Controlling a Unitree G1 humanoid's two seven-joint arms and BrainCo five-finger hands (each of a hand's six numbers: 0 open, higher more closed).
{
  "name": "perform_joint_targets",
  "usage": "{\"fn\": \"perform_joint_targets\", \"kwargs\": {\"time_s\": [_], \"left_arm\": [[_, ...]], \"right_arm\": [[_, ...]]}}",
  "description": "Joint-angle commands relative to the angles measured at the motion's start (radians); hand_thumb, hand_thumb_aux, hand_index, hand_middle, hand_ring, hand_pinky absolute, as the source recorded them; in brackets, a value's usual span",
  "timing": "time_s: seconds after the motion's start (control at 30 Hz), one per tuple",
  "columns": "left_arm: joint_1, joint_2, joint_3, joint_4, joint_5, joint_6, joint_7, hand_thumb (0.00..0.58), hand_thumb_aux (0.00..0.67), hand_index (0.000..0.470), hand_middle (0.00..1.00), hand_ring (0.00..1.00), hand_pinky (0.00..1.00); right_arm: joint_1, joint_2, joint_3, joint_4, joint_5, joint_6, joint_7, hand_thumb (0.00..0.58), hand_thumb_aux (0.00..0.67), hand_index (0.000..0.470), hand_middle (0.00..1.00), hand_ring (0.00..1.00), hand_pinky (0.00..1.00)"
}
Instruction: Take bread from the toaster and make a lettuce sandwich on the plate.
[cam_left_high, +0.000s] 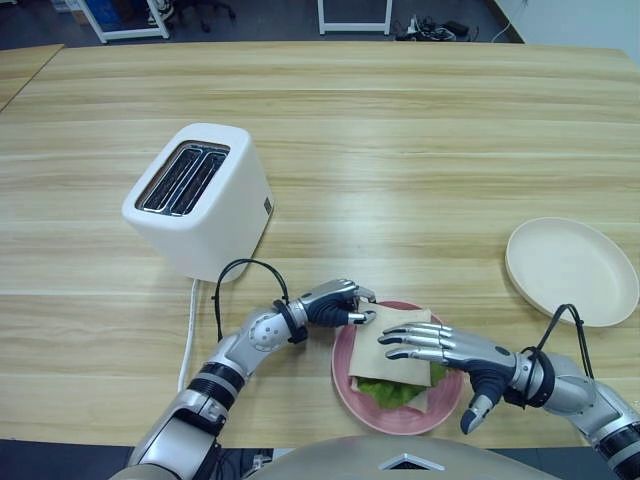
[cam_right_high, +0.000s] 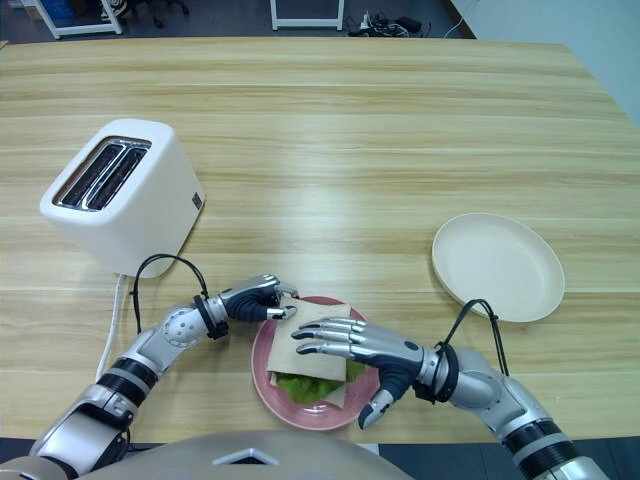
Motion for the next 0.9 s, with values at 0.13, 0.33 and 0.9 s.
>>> {"fn": "perform_joint_targets", "kwargs": {"time_s": [0.13,0.33,0.9], "left_arm": [[-0.012,0.023,0.02,-0.013,0.043,0.011,0.035,0.58,0.67,0.47,1.0,1.0,1.0],[-0.04,0.037,0.089,-0.043,0.121,0.038,0.171,0.0,0.0,0.0,0.7,0.7,0.7],[0.214,0.133,0.188,-0.414,-0.029,-0.085,0.434,0.0,0.0,0.0,0.0,0.0,0.0]], "right_arm": [[0.014,0.026,-0.011,0.049,-0.151,0.099,0.043,0.0,0.0,0.0,0.0,0.0,0.0],[0.004,0.017,-0.012,0.048,-0.21,0.114,0.058,0.0,0.0,0.0,0.0,0.0,0.0],[-0.367,0.363,-0.038,0.4,-0.442,0.02,-0.435,0.0,0.0,0.0,0.0,0.0,0.0]]}}
